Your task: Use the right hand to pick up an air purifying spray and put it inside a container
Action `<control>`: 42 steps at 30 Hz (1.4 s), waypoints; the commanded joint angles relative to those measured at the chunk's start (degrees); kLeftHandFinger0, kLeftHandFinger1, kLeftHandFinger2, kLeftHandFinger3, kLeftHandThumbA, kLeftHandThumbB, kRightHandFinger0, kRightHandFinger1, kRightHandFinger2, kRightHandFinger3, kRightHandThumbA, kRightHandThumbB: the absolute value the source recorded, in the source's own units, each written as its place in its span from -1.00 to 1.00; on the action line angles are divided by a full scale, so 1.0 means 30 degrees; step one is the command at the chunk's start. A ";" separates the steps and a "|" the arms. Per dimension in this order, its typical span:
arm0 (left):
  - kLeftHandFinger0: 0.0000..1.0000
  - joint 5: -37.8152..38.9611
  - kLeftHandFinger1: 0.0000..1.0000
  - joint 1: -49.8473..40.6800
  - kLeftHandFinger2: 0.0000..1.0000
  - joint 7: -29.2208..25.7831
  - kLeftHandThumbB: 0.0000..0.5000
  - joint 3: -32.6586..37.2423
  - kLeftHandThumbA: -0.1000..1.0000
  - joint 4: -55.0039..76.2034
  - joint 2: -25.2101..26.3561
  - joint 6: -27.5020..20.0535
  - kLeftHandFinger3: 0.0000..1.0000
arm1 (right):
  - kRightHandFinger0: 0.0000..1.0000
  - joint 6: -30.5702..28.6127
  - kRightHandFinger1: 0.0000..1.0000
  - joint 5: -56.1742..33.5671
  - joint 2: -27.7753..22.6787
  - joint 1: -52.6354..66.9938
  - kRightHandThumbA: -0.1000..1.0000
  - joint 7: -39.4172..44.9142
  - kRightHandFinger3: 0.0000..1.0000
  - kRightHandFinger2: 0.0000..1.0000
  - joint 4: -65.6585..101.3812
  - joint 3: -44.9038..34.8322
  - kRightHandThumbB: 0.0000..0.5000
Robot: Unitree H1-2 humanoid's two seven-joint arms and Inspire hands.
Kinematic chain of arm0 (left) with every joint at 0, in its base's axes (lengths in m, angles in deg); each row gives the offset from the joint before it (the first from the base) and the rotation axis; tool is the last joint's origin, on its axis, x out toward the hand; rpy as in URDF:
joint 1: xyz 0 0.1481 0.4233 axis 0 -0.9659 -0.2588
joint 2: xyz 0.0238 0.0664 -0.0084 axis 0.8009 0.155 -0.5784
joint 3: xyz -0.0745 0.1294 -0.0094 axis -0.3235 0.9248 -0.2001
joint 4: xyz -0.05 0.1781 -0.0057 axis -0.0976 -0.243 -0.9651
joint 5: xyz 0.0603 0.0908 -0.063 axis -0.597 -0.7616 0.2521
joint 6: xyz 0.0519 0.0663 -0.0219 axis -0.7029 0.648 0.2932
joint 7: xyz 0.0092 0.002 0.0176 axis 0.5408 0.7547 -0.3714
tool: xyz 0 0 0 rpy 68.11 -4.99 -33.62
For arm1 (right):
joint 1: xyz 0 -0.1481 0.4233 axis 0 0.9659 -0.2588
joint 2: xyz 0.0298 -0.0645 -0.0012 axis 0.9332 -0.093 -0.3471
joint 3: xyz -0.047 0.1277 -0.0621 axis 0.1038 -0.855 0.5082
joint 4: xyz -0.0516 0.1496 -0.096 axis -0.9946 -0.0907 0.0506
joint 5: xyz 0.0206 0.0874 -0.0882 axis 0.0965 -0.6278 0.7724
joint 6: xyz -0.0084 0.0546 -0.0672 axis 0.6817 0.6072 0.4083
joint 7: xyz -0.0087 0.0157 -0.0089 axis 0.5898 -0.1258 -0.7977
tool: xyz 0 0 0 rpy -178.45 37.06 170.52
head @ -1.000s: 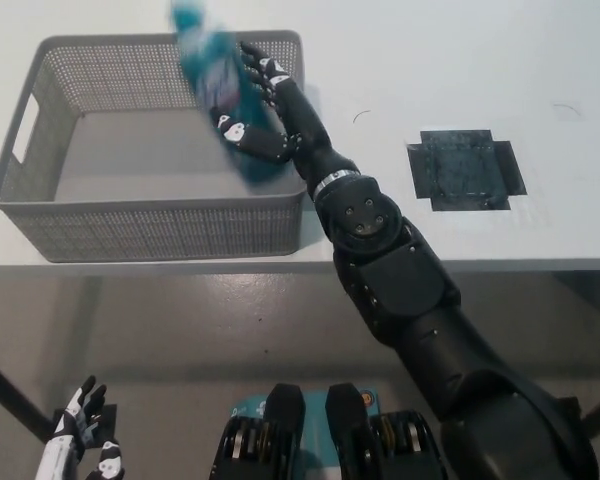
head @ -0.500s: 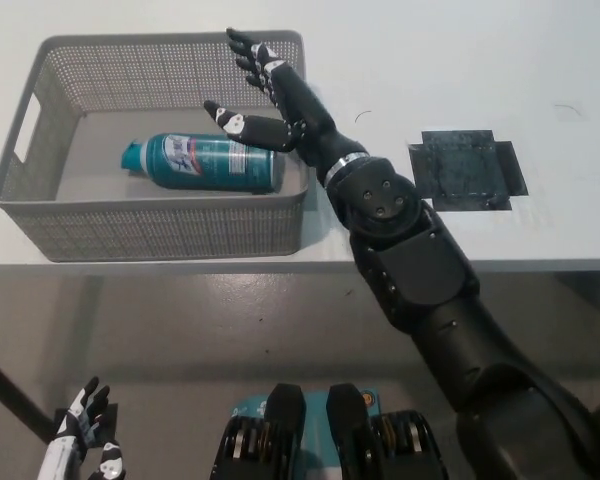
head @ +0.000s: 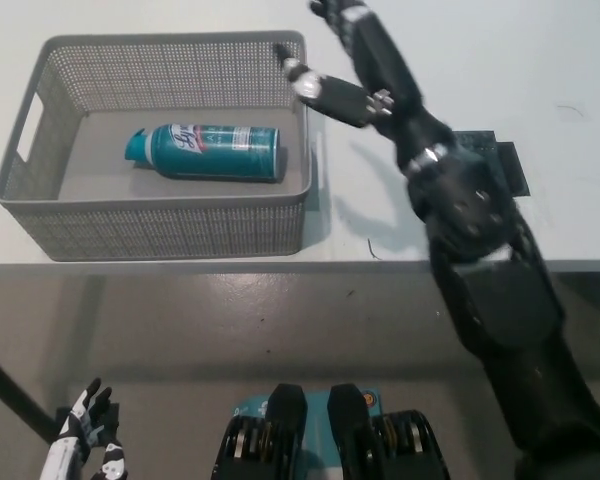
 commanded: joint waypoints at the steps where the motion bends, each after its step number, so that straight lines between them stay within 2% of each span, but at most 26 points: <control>1: 0.81 0.0208 1.00 0.0160 1.00 -0.0312 1.00 -0.0542 -0.71 0.0582 0.0537 -0.0624 1.00 | 1.00 -0.0947 1.00 -0.1766 -0.2117 0.4338 0.06 0.1435 1.00 1.00 0.8637 -0.0706 0.66; 2: 0.80 0.0129 1.00 0.0046 1.00 -0.0389 1.00 -0.0610 -0.67 0.0580 0.0526 -0.0632 1.00 | 1.00 -0.1253 1.00 -0.1952 -0.2357 0.6136 0.07 0.1387 1.00 1.00 0.9608 -0.0756 0.55; 3: 0.80 0.0115 1.00 0.0046 1.00 -0.0385 1.00 -0.0621 -0.64 0.0591 0.0525 -0.0584 1.00 | 1.00 -0.1589 1.00 -0.2173 -0.2477 0.7128 0.02 0.1379 1.00 1.00 0.9865 -0.0801 0.30; 4: 0.80 0.0162 1.00 0.0193 1.00 -0.0342 1.00 -0.0654 -0.63 0.0548 0.0585 -0.0522 1.00 | 1.00 -0.1993 1.00 -0.2393 -0.2542 0.7792 -0.04 0.1383 1.00 1.00 0.9878 -0.0820 0.22; 5: 0.83 0.0146 1.00 0.0115 1.00 -0.0369 1.00 -0.0665 -0.54 0.0426 0.0505 -0.0534 1.00 | 1.00 -0.3110 1.00 -0.2282 -0.3019 0.9732 -0.20 0.1473 1.00 1.00 0.9799 -0.0816 -0.01; 6: 0.89 0.0226 1.00 0.0147 1.00 -0.0360 1.00 -0.0694 -0.52 0.0299 0.0476 -0.0596 1.00 | 1.00 -0.3588 1.00 -0.2113 -0.3218 1.0613 -0.24 0.1437 1.00 1.00 0.9729 -0.0811 -0.06; 7: 0.89 0.0171 1.00 0.0193 1.00 -0.0386 1.00 -0.0725 -0.41 0.0194 0.0491 -0.0752 1.00 | 1.00 -0.3749 1.00 -0.1904 -0.3389 1.1551 -0.21 0.1335 1.00 1.00 0.9707 -0.0872 -0.08; 8: 0.91 -0.0046 1.00 0.0054 1.00 -0.0486 0.94 -0.0785 -0.16 0.0214 0.0505 -0.0917 1.00 | 1.00 -0.4086 1.00 -0.1915 -0.3651 1.2786 -0.17 0.1392 1.00 1.00 0.9438 -0.0882 -0.13; 10: 0.97 -0.0429 1.00 -0.0047 1.00 -0.0687 0.74 -0.0886 0.02 0.0220 0.0503 -0.1003 1.00 | 1.00 -0.5110 1.00 -0.2001 -0.3964 1.4286 -0.04 0.1474 1.00 1.00 0.8719 -0.0906 -0.23; 12: 0.91 -0.0260 1.00 -0.0206 1.00 -0.0628 0.66 -0.0900 0.26 0.0175 0.0368 -0.1048 1.00 | 1.00 -0.5555 1.00 -0.2184 -0.4247 1.5748 0.16 0.1505 1.00 1.00 0.8124 -0.1040 -0.23; 13: 0.89 -0.0235 1.00 -0.0216 1.00 -0.0624 0.67 -0.0900 0.29 0.0127 0.0327 -0.1071 1.00 | 1.00 -0.5373 1.00 -0.2329 -0.4365 1.6082 0.17 0.1584 1.00 1.00 0.8083 -0.1065 -0.22; 15: 0.78 0.0013 1.00 -0.0208 1.00 -0.0662 0.75 -0.1005 0.49 0.0008 0.0193 -0.1289 1.00 | 1.00 -0.5853 1.00 -0.2573 -0.4756 1.7404 0.25 0.1773 1.00 1.00 0.7114 -0.1215 -0.25; 18: 0.82 -0.0244 1.00 -0.0168 1.00 -0.0685 0.76 -0.0974 0.67 -0.0123 0.0219 -0.1343 1.00 | 1.00 -0.7490 1.00 -0.1909 -0.5186 1.8310 0.40 0.1584 1.00 1.00 0.5532 -0.1410 -0.25; 19: 0.83 -0.0385 1.00 -0.0151 1.00 -0.0771 0.85 -0.0991 0.80 -0.0201 0.0217 -0.1405 1.00 | 1.00 -0.7595 1.00 -0.1978 -0.5220 1.8575 0.47 0.1521 1.00 1.00 0.5040 -0.1530 -0.19; 21: 0.86 0.0010 1.00 -0.0202 1.00 -0.0660 1.00 -0.1034 0.86 -0.0102 0.0125 -0.1143 1.00 | 1.00 -0.7902 1.00 -0.1566 -0.5303 1.8873 0.54 0.1237 1.00 1.00 0.3990 -0.1723 -0.27; 22: 0.87 -0.0104 1.00 -0.0194 1.00 -0.0734 1.00 -0.1050 0.94 -0.0102 0.0106 -0.1069 1.00 | 1.00 -0.7907 1.00 -0.1620 -0.5417 1.8970 0.58 0.1298 1.00 1.00 0.3221 -0.1771 -0.29; 23: 0.89 0.0140 1.00 -0.0218 1.00 -0.0583 1.00 -0.1032 0.96 -0.0055 0.0116 -0.0921 1.00 | 1.00 -0.7907 1.00 -0.1183 -0.5546 1.8942 0.73 0.1141 1.00 1.00 0.2695 -0.1772 -0.19; 24: 0.89 0.0355 1.00 -0.0191 1.00 -0.0484 0.99 -0.1039 0.96 -0.0117 0.0114 -0.0913 1.00 | 1.00 -0.7907 1.00 -0.0776 -0.5745 1.8741 0.86 0.1060 1.00 1.00 0.1854 -0.1743 0.04; 26: 0.90 0.0509 1.00 -0.0153 1.00 -0.0373 0.98 -0.1041 0.95 -0.0184 0.0145 -0.0951 1.00 | 1.00 -0.7907 1.00 -0.0642 -0.5842 1.8115 1.00 0.1024 1.00 1.00 0.0674 -0.1700 0.54; 27: 0.90 0.0454 1.00 -0.0129 1.00 -0.0384 0.99 -0.1077 0.97 -0.0185 0.0191 -0.1024 1.00 | 1.00 -0.7907 1.00 -0.0776 -0.5687 1.7671 1.00 0.0977 1.00 1.00 0.0274 -0.1713 0.68; 28: 0.91 0.0375 1.00 -0.0115 1.00 -0.0413 1.00 -0.1118 0.98 -0.0166 0.0243 -0.1089 1.00 | 1.00 -0.7907 1.00 -0.0839 -0.5531 1.7346 1.00 0.0892 1.00 1.00 0.0077 -0.1724 0.72; 30: 0.91 0.0214 1.00 -0.0128 1.00 -0.0525 1.00 -0.1197 0.96 -0.0147 0.0175 -0.1139 1.00 | 1.00 -0.7907 1.00 -0.1217 -0.5348 1.6860 1.00 0.1000 1.00 1.00 -0.0124 -0.1804 0.70; 34: 0.92 0.0268 1.00 -0.0244 1.00 -0.0381 1.00 -0.1291 0.97 0.0050 0.0217 -0.1054 1.00 | 1.00 -0.7907 1.00 -0.1439 -0.5271 1.6646 1.00 0.1264 1.00 1.00 -0.0127 -0.1818 0.84; 35: 0.89 0.0192 1.00 -0.0264 1.00 -0.0471 1.00 -0.1350 0.92 0.0052 0.0164 -0.1113 1.00 | 1.00 -0.7907 1.00 -0.1599 -0.5230 1.6654 1.00 0.1402 1.00 1.00 -0.0108 -0.1818 0.67; 41: 0.86 0.0056 1.00 -0.0529 1.00 -0.0349 1.00 -0.1334 0.81 0.0185 0.0123 -0.1254 1.00 | 1.00 -0.7907 1.00 -0.1574 -0.5227 1.6817 1.00 0.1620 1.00 1.00 -0.0044 -0.1805 0.52; 42: 0.84 -0.0085 1.00 -0.0501 1.00 -0.0453 1.00 -0.1355 0.80 0.0145 0.0106 -0.1312 1.00 | 1.00 -0.7907 1.00 -0.1585 -0.5233 1.6824 1.00 0.1665 1.00 1.00 -0.0040 -0.1796 0.42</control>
